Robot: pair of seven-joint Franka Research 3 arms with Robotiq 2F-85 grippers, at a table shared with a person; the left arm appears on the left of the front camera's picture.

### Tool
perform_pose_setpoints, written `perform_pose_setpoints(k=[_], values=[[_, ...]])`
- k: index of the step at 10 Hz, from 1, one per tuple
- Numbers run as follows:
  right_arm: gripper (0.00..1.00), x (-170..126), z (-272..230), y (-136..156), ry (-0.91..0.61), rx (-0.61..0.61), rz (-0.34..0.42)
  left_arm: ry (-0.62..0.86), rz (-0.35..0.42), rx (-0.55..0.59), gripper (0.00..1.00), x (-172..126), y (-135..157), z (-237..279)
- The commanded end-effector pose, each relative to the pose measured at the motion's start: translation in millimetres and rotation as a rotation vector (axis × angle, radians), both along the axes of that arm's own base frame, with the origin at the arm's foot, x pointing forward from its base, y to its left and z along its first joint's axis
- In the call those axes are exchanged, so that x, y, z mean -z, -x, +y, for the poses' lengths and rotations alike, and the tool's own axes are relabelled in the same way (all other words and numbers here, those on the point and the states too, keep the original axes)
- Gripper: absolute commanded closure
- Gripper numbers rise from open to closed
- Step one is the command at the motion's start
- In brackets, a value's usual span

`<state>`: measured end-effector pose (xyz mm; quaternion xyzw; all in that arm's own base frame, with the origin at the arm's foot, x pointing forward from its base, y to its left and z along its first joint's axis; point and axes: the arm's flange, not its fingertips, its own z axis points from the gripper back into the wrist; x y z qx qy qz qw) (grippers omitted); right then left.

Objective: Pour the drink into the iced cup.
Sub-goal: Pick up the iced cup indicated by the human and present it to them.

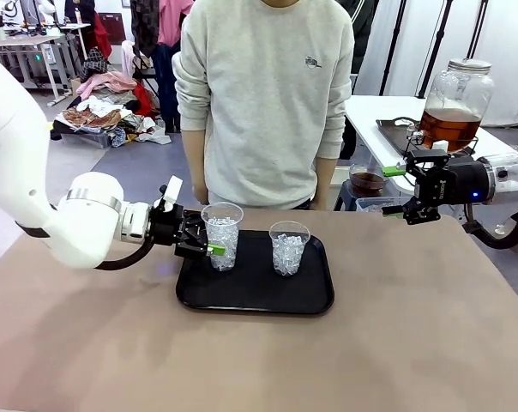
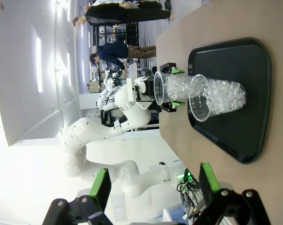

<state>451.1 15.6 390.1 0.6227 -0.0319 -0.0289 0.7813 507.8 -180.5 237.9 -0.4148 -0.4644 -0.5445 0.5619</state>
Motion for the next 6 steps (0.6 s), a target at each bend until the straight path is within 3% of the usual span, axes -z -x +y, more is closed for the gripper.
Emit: perform_pose_setpoints(k=[1,5,6], values=[[0.00,-0.5,0.0,0.8,-0.004,0.002,-0.001,0.021,0.012,-0.009,0.00,0.8,-4.9,-6.1],[0.00,-0.5,0.0,0.8,-0.004,0.002,-0.001,0.034,0.036,0.016,0.00,4.3,-6.3,-12.8],[0.00,-0.5,0.0,0.8,-0.004,0.002,-0.001,0.041,0.036,0.026,0.08,4.5,-6.2,-13.7]])
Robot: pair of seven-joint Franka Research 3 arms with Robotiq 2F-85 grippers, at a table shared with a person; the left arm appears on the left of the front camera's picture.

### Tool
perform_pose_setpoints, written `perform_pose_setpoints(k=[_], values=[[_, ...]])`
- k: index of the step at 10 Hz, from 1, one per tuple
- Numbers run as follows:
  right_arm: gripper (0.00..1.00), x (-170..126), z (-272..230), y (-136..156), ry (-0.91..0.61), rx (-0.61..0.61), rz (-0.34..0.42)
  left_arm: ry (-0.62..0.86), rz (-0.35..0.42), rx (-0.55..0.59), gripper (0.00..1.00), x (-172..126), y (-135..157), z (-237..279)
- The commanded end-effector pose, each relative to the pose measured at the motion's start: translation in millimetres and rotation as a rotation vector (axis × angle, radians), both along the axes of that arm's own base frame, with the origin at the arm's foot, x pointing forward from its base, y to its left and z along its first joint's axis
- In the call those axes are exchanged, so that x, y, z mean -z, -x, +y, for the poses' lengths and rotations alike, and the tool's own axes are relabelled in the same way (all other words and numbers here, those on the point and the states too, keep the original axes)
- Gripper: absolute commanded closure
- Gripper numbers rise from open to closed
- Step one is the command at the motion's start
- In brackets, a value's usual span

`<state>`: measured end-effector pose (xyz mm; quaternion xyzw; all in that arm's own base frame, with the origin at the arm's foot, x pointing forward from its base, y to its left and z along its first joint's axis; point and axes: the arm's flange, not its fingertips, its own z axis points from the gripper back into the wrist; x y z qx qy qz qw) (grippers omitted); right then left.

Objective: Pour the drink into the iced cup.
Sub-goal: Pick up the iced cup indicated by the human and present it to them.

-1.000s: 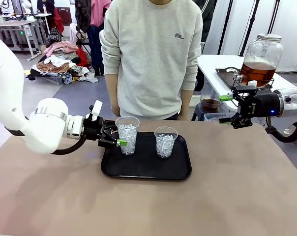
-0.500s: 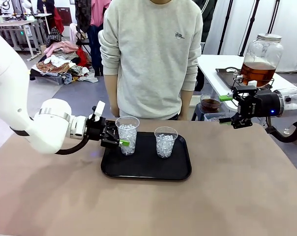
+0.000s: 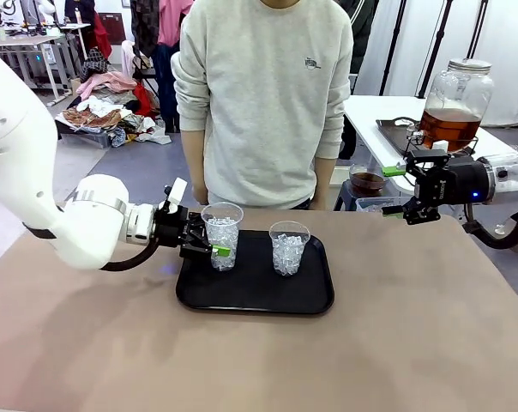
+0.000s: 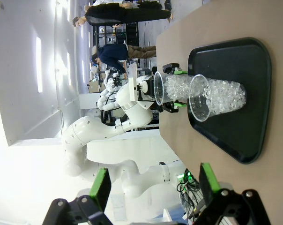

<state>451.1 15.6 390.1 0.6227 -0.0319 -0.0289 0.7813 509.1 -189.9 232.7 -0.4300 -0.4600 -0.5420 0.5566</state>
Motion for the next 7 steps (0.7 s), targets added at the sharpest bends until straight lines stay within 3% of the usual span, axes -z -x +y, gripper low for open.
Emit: perform_pose_setpoints(k=[1,2,7], values=[[0.00,-0.5,0.0,0.8,-0.004,0.002,-0.001,0.031,0.024,0.007,0.28,-1.3,-5.2,-4.6],[0.00,-0.5,0.0,0.8,-0.004,0.002,-0.001,0.039,0.023,0.009,0.47,-1.8,-5.1,-4.8],[0.00,-0.5,0.0,0.8,-0.004,0.002,-0.001,0.085,0.041,0.013,0.47,-5.2,-2.5,-7.3]])
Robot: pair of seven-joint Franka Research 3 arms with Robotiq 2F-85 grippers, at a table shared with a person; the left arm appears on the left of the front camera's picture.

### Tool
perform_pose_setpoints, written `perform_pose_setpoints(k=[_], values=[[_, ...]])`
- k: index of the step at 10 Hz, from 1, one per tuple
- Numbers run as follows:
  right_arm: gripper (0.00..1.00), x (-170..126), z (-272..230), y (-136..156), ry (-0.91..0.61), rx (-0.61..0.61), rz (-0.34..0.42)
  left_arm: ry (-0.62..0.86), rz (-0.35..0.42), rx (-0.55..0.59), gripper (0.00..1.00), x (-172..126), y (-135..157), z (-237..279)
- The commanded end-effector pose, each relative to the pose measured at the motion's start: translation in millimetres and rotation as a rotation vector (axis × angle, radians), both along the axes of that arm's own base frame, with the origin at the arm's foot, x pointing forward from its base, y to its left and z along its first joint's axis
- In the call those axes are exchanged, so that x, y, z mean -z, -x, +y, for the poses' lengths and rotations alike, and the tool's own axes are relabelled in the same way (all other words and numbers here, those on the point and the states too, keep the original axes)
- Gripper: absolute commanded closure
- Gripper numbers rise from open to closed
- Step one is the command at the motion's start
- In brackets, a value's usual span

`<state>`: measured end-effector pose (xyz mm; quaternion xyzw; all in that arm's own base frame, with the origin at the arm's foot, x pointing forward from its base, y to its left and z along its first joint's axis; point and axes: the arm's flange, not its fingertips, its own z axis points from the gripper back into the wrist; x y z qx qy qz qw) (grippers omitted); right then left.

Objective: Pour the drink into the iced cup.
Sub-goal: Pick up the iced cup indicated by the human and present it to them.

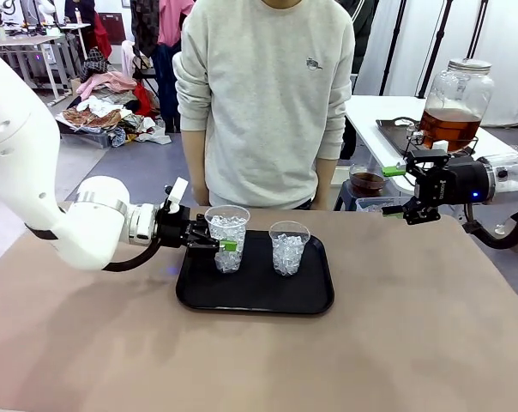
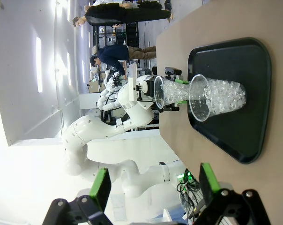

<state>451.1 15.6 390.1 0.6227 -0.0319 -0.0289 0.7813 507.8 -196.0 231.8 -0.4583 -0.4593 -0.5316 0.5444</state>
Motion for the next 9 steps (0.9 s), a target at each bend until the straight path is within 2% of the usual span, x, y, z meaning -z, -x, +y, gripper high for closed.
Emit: perform_pose_setpoints(k=[1,6,9], values=[[0.00,-0.5,0.0,0.8,-0.004,0.002,-0.001,0.033,0.004,-0.031,0.47,-11.1,-3.3,-1.5],[0.00,-0.5,0.0,0.8,-0.004,0.002,-0.001,0.011,-0.033,-0.092,0.47,-64.7,-14.4,-14.0],[0.00,-0.5,0.0,0.8,-0.004,0.002,-0.001,0.033,-0.001,-0.124,0.47,-100.2,-32.1,-24.3]])
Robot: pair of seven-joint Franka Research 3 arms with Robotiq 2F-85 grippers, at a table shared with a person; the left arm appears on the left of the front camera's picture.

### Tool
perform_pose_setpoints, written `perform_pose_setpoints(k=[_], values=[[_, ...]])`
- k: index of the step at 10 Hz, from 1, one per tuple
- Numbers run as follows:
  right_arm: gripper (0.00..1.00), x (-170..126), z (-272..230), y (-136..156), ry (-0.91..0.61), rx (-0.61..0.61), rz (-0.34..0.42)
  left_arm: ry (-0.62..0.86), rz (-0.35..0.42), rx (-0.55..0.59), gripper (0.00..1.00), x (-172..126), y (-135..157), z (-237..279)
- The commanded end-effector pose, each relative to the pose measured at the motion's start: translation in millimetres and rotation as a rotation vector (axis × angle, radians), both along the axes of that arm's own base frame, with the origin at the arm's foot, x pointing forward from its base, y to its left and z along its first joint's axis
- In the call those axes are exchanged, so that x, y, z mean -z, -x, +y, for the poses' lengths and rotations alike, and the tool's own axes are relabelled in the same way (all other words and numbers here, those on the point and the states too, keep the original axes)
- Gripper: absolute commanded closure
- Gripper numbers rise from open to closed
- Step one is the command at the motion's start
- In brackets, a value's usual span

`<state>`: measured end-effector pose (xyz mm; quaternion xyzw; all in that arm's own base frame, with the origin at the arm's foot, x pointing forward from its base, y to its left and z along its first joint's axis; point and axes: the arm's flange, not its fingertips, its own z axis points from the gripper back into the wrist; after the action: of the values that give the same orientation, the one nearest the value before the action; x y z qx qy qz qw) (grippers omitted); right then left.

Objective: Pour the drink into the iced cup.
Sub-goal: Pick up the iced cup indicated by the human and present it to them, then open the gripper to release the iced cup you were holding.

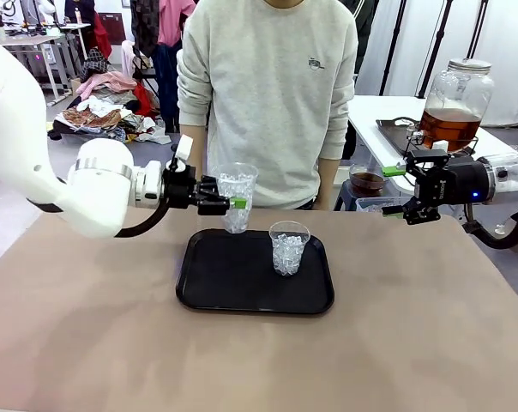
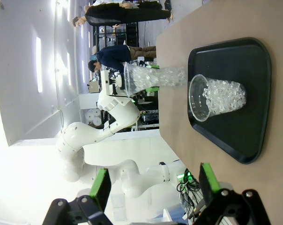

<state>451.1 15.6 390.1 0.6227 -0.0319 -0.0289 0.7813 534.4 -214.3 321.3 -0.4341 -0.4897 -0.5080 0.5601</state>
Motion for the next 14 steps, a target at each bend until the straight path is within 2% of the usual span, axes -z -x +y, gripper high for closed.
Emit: perform_pose_setpoints(k=[1,4,6,7,14], values=[[0.00,-0.6,0.0,0.8,-0.004,0.002,-0.001,0.015,0.024,-0.045,0.47,-21.5,-11.9,-8.5],[0.00,-0.6,0.0,0.8,-0.004,0.002,-0.001,-0.007,0.015,-0.070,0.47,-40.1,-20.8,-9.6],[0.00,-0.6,0.0,0.8,-0.004,0.002,-0.001,-0.001,0.008,-0.040,0.47,-47.4,-11.5,-6.2],[0.00,-0.6,0.0,0.8,-0.004,0.002,-0.001,-0.015,0.006,-0.055,0.47,-34.9,-22.1,-4.7],[0.00,-0.6,0.0,0.8,-0.004,0.002,-0.001,-0.015,0.006,-0.055,0.47,-34.9,-22.1,-4.7]])
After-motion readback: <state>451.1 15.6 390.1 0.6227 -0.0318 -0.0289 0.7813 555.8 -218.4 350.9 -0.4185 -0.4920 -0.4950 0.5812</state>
